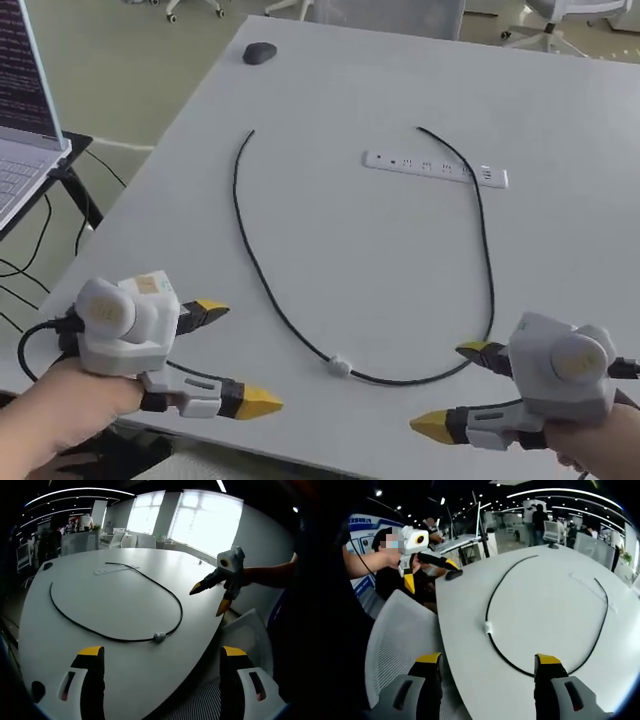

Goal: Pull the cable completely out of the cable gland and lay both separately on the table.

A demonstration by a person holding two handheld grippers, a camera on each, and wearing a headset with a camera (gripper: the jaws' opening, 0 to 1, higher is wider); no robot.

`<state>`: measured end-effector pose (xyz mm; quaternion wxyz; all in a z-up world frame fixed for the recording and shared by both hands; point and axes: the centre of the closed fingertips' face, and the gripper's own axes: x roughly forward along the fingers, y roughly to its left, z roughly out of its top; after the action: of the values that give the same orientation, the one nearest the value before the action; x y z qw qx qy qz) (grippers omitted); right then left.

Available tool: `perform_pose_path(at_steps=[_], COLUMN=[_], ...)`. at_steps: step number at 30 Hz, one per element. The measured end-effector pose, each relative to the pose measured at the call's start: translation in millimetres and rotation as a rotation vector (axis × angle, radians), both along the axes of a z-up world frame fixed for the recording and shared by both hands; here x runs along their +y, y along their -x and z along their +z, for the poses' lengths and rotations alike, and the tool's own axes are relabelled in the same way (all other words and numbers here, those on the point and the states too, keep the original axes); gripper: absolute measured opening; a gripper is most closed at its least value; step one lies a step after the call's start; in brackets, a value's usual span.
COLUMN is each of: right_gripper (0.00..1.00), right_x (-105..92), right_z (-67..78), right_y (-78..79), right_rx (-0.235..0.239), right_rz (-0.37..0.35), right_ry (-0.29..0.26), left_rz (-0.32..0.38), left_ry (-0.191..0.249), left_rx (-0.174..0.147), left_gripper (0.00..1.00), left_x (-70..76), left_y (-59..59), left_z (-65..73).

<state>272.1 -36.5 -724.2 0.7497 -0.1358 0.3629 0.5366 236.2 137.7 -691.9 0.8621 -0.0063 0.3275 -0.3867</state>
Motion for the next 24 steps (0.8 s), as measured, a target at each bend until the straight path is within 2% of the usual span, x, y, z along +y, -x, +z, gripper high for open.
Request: perform_pose_path(at_steps=[3, 7, 10, 13, 20, 24], right_gripper=[0.70, 0.65, 0.62, 0.58, 0.49, 0.48], right_x=[5.5, 13.0, 17.4, 24.7, 43.3, 54.7], right_z=[-2.9, -6.5, -10.5, -15.3, -23.3, -27.3], right_y=[-5.9, -12.9, -14.0, -16.5, -20.2, -24.5], right_rx=[-0.002, -0.005, -0.004, -0.004, 0.011, 0.022], right_rz=[0.008, 0.013, 0.029, 0.042, 0.062, 0.063], right_ry=[0.011, 0.027, 0.044, 0.064, 0.084, 0.093], left_rz=[0.007, 0.004, 0.013, 0.020, 0.028, 0.025], left_ry=[0.024, 0.048, 0.036, 0.050, 0.060, 0.058], left_rx=[0.013, 0.008, -0.007, -0.011, -0.009, 0.000], left_gripper=[0.96, 0.96, 0.99, 0.98, 0.98, 0.97], left_x=[-0.9, -5.4, -5.6, -4.5, 0.6, 3.4], left_y=[2.6, 3.1, 0.4, -0.7, 1.0, 3.2], left_z=[-0.2, 3.7, 4.1, 4.7, 0.2, -3.0])
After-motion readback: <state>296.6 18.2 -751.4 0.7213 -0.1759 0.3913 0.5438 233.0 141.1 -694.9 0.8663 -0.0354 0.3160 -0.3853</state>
